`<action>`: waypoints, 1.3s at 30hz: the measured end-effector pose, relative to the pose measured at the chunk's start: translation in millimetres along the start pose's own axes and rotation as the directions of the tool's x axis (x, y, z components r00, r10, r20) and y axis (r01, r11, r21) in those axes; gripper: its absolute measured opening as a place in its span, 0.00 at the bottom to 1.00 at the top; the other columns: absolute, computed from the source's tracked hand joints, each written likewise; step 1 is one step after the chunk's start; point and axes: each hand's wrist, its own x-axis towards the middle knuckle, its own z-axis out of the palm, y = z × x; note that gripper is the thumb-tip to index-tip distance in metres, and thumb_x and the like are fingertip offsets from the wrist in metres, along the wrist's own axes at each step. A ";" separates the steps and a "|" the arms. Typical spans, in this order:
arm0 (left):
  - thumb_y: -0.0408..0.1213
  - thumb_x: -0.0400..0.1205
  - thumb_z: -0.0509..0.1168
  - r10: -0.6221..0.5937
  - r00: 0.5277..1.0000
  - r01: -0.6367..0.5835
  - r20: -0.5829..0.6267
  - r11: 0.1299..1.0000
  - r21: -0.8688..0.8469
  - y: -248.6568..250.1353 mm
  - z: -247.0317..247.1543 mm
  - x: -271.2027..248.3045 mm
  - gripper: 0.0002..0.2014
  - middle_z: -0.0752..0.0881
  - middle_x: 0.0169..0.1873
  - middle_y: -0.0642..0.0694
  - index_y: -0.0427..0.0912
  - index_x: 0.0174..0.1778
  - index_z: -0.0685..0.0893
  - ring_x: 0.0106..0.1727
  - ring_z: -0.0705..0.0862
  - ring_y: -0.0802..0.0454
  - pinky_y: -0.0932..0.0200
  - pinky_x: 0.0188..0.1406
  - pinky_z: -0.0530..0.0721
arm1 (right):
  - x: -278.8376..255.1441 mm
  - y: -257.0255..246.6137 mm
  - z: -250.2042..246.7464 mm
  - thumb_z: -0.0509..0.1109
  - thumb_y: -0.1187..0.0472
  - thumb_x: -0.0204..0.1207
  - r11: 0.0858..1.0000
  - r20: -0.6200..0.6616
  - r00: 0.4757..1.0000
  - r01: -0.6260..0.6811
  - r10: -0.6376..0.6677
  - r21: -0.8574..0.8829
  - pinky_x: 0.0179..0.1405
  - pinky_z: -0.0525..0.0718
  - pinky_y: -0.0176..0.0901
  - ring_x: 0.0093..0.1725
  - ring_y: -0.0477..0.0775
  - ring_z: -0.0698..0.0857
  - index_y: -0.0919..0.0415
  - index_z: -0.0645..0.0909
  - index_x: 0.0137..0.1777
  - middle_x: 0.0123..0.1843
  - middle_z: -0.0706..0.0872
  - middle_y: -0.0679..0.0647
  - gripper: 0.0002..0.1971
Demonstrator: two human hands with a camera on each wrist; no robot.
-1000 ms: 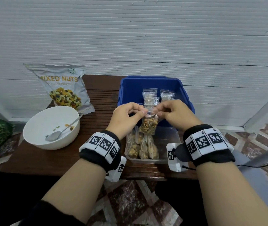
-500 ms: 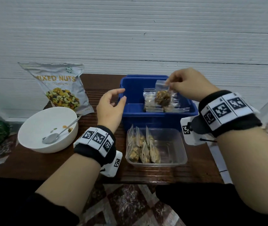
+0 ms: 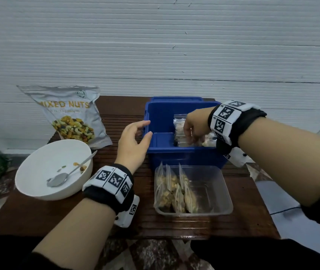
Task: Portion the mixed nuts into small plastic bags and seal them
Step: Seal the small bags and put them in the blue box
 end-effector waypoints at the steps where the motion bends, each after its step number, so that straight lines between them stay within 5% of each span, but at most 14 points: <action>1: 0.35 0.84 0.65 0.001 1.000 -0.001 -0.003 1.000 -0.004 -0.2 0.3 -0.2 0.14 0.76 0.56 0.62 0.53 0.64 0.80 0.57 0.78 0.65 0.60 0.63 0.79 | 2.7 0.5 -0.1 0.65 0.73 0.77 1.000 0.013 1.000 0.000 0.000 -0.009 0.40 0.87 0.40 0.36 0.50 0.89 0.58 0.88 0.44 0.33 0.89 0.48 0.12; 7: 0.34 0.84 0.65 0.008 1.000 -0.008 -0.007 1.000 -0.023 -2.4 1.0 -0.8 0.14 0.74 0.55 0.67 0.55 0.62 0.79 0.55 0.77 0.68 0.72 0.57 0.75 | 7.1 -1.1 -1.9 0.71 0.68 0.75 0.996 0.085 0.996 0.002 0.006 -0.095 0.29 0.79 0.33 0.30 0.43 0.86 0.54 0.87 0.40 0.35 0.89 0.49 0.08; 13: 0.40 0.83 0.66 -0.017 1.000 0.017 -0.011 1.000 -0.009 -0.8 -0.8 -2.2 0.14 0.76 0.57 0.64 0.52 0.65 0.81 0.53 0.77 0.71 0.82 0.49 0.73 | -10.2 -2.0 -14.4 0.76 0.60 0.73 0.998 -0.020 0.999 0.030 -0.031 -0.048 0.29 0.79 0.32 0.34 0.43 0.87 0.55 0.89 0.48 0.33 0.88 0.44 0.05; 19: 0.43 0.82 0.68 -0.019 1.000 0.019 -0.004 1.000 -0.002 6.8 -1.0 -13.4 0.14 0.79 0.63 0.56 0.55 0.63 0.80 0.64 0.78 0.58 0.55 0.66 0.79 | -49.5 -15.6 -7.4 0.76 0.59 0.74 0.973 -0.268 0.953 0.186 -0.145 0.134 0.44 0.86 0.40 0.33 0.40 0.86 0.55 0.88 0.46 0.26 0.86 0.40 0.03; 26: 0.41 0.80 0.70 -0.014 1.000 0.013 0.022 0.997 0.079 18.8 -2.6 -31.9 0.16 0.78 0.63 0.56 0.53 0.64 0.80 0.66 0.76 0.59 0.58 0.66 0.77 | -82.3 -37.4 55.2 0.75 0.52 0.74 0.986 -0.148 0.985 0.109 -0.090 0.126 0.42 0.85 0.42 0.42 0.51 0.88 0.58 0.88 0.42 0.39 0.91 0.53 0.09; 30: 0.39 0.80 0.70 0.004 1.000 -0.007 0.027 0.995 0.098 26.3 -2.8 -43.8 0.16 0.76 0.61 0.57 0.51 0.64 0.80 0.66 0.74 0.60 0.66 0.63 0.71 | -86.2 -40.4 83.8 0.75 0.48 0.73 0.989 -0.102 0.993 -0.037 0.052 0.146 0.41 0.84 0.45 0.33 0.50 0.82 0.59 0.77 0.32 0.31 0.82 0.51 0.17; 34: 0.38 0.80 0.70 0.025 0.999 -0.028 0.021 0.991 0.130 32.2 -1.5 -51.2 0.17 0.76 0.62 0.54 0.47 0.65 0.80 0.68 0.74 0.57 0.67 0.64 0.69 | -87.5 -47.3 95.4 0.74 0.54 0.75 0.977 -0.093 0.991 -0.078 0.098 0.198 0.46 0.89 0.50 0.38 0.54 0.87 0.58 0.75 0.33 0.33 0.84 0.53 0.14; 39: 0.39 0.79 0.71 0.049 0.999 -0.049 0.004 0.970 0.238 32.1 1.4 -60.5 0.17 0.78 0.67 0.48 0.48 0.64 0.82 0.72 0.73 0.50 0.54 0.76 0.64 | -89.5 -55.5 99.7 0.66 0.62 0.77 0.980 -0.170 0.977 -0.095 0.126 0.177 0.39 0.81 0.46 0.39 0.57 0.82 0.58 0.71 0.35 0.36 0.77 0.53 0.10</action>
